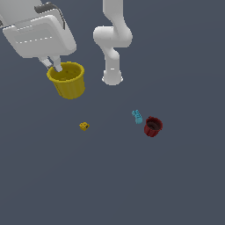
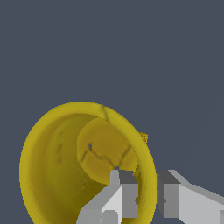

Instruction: Pick up a designated object from a clutter of objects.

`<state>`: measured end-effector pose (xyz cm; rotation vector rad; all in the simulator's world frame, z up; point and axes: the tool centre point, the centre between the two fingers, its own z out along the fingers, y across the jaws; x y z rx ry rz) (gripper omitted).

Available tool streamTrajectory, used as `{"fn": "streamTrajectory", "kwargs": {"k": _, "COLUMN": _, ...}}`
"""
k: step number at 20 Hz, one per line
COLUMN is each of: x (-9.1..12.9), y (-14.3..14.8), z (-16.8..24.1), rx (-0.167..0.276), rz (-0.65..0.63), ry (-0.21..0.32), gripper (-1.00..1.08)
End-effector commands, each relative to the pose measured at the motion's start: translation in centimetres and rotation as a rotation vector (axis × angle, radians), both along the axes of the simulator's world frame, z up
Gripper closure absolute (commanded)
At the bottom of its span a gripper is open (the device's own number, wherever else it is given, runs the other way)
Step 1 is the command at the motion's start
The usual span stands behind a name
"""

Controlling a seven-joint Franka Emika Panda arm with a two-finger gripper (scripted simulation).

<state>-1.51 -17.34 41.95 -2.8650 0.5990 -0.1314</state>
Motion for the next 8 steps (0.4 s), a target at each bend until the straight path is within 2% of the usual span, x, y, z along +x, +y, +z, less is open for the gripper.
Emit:
{"fn": "streamTrajectory", "kwargs": {"k": 1, "x": 0.08, "y": -0.04, "z": 0.76, "rx": 0.000, "rz": 0.001, "ry": -0.002, "gripper": 1.08}}
{"fn": "streamTrajectory", "kwargs": {"k": 8, "x": 0.17, "y": -0.06, "z": 0.73, "rx": 0.001, "rz": 0.001, "ry": -0.003, "gripper": 1.08}}
